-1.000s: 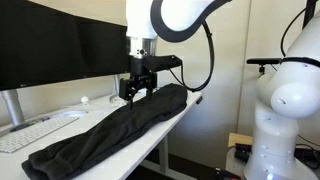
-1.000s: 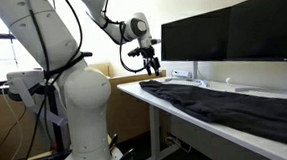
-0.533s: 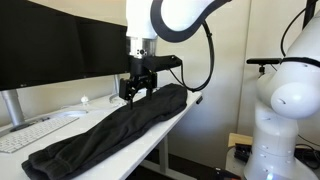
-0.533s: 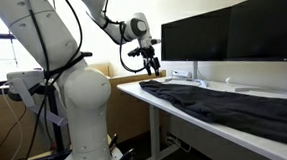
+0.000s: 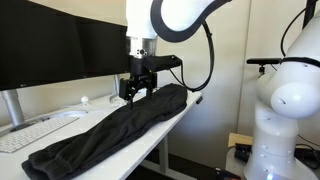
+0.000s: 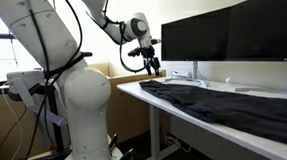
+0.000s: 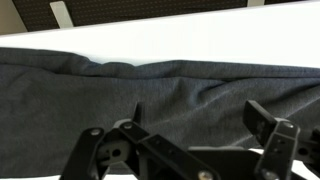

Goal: Fold the trouser

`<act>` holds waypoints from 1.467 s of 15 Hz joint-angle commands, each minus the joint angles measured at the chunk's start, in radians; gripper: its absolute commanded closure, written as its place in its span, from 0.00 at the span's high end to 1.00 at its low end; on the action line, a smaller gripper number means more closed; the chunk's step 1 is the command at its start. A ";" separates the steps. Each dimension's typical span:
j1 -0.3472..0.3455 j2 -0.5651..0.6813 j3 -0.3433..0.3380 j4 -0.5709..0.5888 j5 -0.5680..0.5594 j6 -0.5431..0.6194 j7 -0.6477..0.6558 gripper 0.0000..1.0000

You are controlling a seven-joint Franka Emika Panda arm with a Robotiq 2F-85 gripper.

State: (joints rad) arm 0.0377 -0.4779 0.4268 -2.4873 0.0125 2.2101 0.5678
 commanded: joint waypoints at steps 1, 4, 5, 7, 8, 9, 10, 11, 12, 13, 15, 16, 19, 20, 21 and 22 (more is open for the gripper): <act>0.023 0.054 -0.004 0.053 -0.050 0.009 0.028 1.00; 0.028 0.146 0.033 0.153 -0.109 0.032 0.029 1.00; 0.024 0.184 0.055 0.191 -0.147 0.047 0.050 1.00; 0.026 0.281 0.093 0.280 -0.219 0.060 0.090 1.00; 0.034 0.337 0.114 0.334 -0.262 0.058 0.128 1.00; 0.044 0.396 0.127 0.382 -0.312 0.057 0.163 1.00; 0.062 0.451 0.134 0.428 -0.365 0.048 0.203 1.00; 0.087 0.514 0.133 0.481 -0.428 0.047 0.246 1.00; 0.124 0.577 0.119 0.542 -0.477 0.033 0.284 1.00; 0.168 0.641 0.096 0.603 -0.528 0.019 0.321 1.00; 0.268 0.762 0.026 0.732 -0.582 -0.004 0.356 1.00; 0.317 0.809 -0.011 0.789 -0.589 -0.013 0.363 1.00; 0.443 0.950 -0.117 0.975 -0.572 -0.051 0.348 1.00; 0.482 0.990 -0.149 1.037 -0.568 -0.078 0.346 1.00; 0.505 1.024 -0.168 1.097 -0.540 -0.112 0.326 1.00; 0.534 1.060 -0.192 1.160 -0.529 -0.154 0.319 1.00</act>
State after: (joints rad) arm 0.4957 0.4785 0.2930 -1.5146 -0.5498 2.1651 0.9080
